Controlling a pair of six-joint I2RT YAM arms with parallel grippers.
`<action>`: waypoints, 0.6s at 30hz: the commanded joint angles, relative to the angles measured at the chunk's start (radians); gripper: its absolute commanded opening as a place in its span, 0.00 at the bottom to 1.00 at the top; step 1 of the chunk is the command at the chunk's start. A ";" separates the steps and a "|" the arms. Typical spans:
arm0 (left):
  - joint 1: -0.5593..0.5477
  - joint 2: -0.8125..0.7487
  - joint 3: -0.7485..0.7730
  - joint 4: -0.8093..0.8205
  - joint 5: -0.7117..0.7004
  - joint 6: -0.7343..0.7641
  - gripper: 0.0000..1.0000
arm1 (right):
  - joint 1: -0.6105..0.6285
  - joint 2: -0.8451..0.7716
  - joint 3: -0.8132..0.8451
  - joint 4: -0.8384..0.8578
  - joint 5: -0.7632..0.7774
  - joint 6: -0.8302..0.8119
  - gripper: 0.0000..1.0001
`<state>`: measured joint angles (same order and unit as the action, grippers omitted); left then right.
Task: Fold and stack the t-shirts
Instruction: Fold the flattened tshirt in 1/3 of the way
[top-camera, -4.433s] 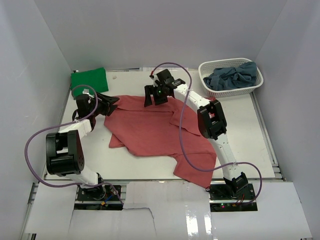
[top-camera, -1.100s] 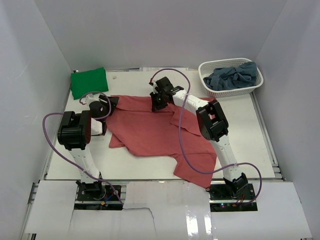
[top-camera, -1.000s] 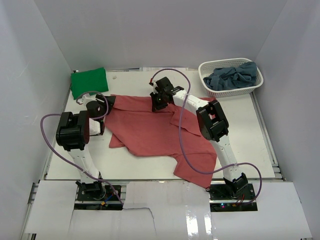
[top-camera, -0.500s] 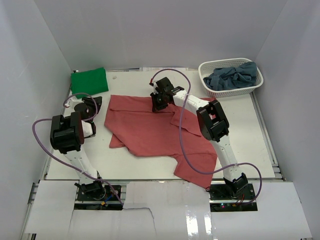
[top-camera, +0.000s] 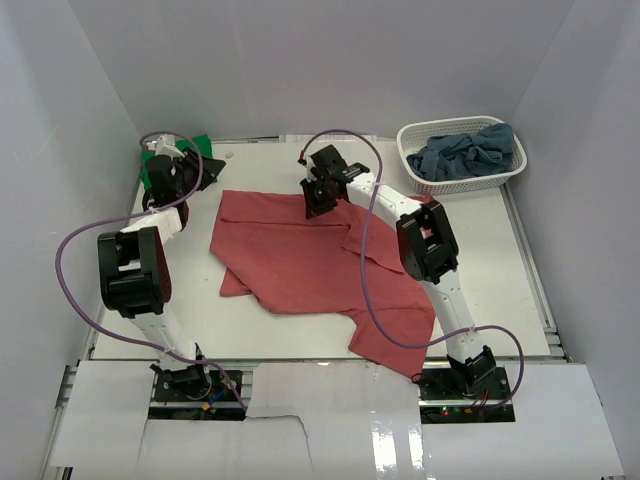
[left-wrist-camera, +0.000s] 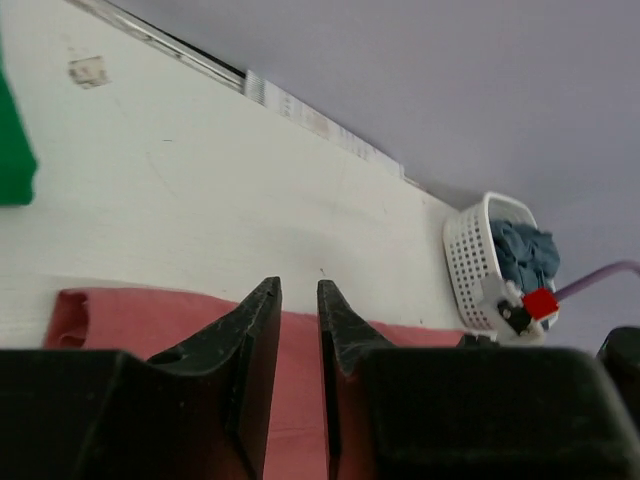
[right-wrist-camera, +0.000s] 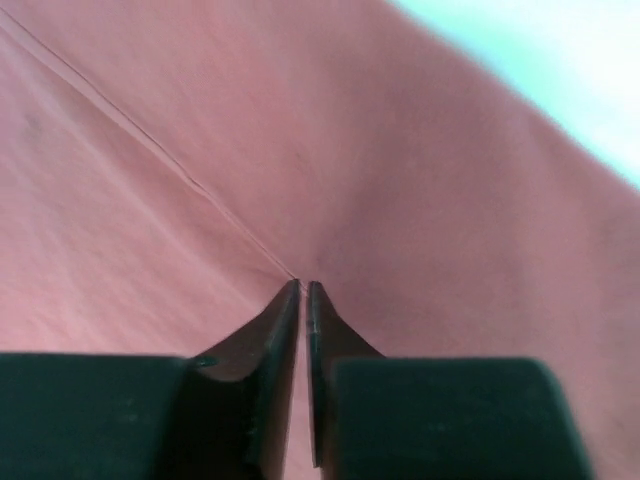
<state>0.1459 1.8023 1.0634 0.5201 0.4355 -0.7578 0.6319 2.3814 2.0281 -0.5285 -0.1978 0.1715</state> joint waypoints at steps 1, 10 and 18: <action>-0.026 -0.046 0.133 -0.331 0.153 0.168 0.31 | -0.012 -0.068 0.103 -0.060 0.012 -0.027 0.18; -0.091 -0.201 0.185 -0.833 0.086 0.364 0.17 | -0.014 -0.316 -0.051 -0.111 0.043 -0.030 0.51; -0.094 -0.428 0.003 -1.014 0.058 0.393 0.34 | 0.034 -0.669 -0.520 -0.177 0.170 0.035 0.66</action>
<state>0.0505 1.4307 1.1099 -0.3920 0.4816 -0.3954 0.6323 1.8149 1.6459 -0.6369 -0.1024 0.1669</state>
